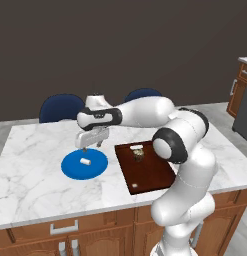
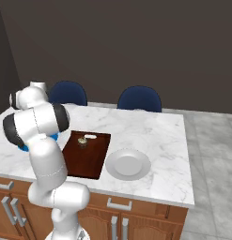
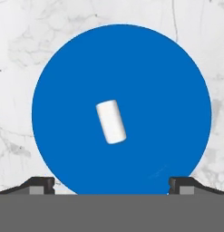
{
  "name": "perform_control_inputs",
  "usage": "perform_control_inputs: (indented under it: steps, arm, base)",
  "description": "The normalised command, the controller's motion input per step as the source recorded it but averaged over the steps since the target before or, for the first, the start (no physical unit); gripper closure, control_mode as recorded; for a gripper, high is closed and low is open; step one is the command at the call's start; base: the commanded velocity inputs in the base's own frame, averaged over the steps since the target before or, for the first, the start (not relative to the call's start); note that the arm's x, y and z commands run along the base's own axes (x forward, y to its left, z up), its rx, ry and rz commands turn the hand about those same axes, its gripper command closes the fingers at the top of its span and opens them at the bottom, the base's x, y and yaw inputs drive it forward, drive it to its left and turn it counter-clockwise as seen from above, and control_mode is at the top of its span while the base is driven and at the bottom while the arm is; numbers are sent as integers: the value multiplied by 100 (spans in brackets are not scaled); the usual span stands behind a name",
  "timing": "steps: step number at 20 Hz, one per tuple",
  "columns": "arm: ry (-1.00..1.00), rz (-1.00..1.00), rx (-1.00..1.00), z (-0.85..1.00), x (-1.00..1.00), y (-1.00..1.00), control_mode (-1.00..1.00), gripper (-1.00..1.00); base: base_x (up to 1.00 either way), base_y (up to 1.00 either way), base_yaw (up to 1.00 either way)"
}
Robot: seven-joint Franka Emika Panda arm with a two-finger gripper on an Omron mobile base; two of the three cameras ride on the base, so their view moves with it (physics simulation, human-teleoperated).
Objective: Move the dessert items from the plates to the tray.
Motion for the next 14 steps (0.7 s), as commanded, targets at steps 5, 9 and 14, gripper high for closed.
perform_control_inputs:
  steps: [5,9,14]
  arm:
    - [9,0,-1,-24,27,13,-100,-100]
    - [0,0,-4,0,0,32,-100,-100]
    - [0,0,-7,0,0,28,-100,-100]
  base:
    - [0,0,0]
    - [0,0,0]
    - [0,0,0]
